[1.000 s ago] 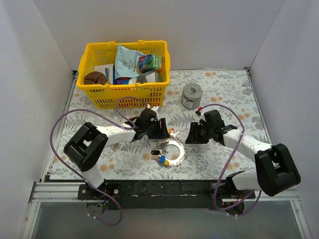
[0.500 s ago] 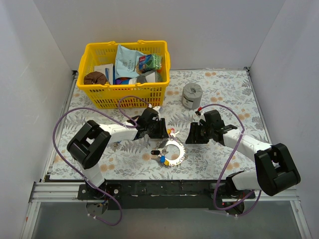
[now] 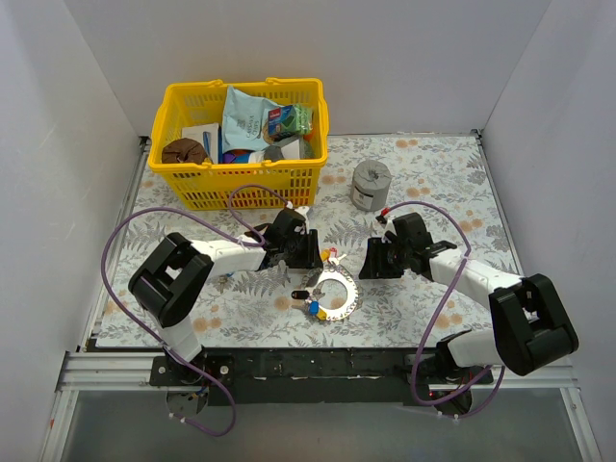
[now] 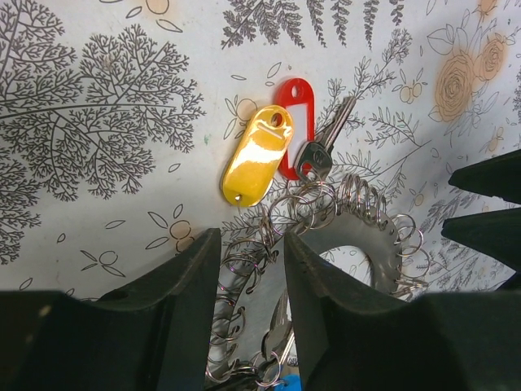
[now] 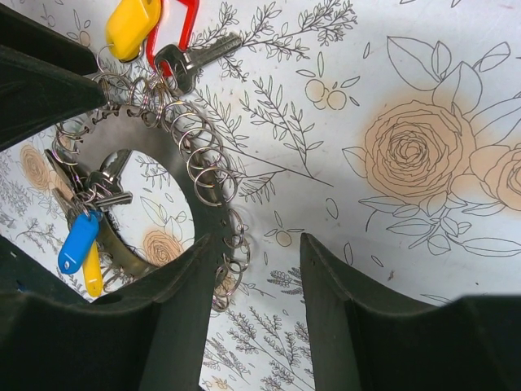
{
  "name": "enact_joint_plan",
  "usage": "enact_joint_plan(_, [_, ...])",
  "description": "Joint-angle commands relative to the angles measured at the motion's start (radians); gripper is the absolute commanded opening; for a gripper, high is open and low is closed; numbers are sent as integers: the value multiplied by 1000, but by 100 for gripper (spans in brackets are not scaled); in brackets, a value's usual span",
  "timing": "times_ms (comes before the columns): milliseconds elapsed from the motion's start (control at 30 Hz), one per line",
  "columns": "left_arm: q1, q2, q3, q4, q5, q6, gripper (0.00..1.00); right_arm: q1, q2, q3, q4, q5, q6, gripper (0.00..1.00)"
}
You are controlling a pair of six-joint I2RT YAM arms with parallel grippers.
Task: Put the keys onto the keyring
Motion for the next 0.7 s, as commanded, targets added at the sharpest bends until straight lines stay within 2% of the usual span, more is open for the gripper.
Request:
enact_joint_plan(0, [-4,-4,32,10,23,7,34,8,4,15,17,-1,-15,53])
enact_joint_plan(667, [-4,15,40,22,25,19,21,6,29,17,21,1,-20,52])
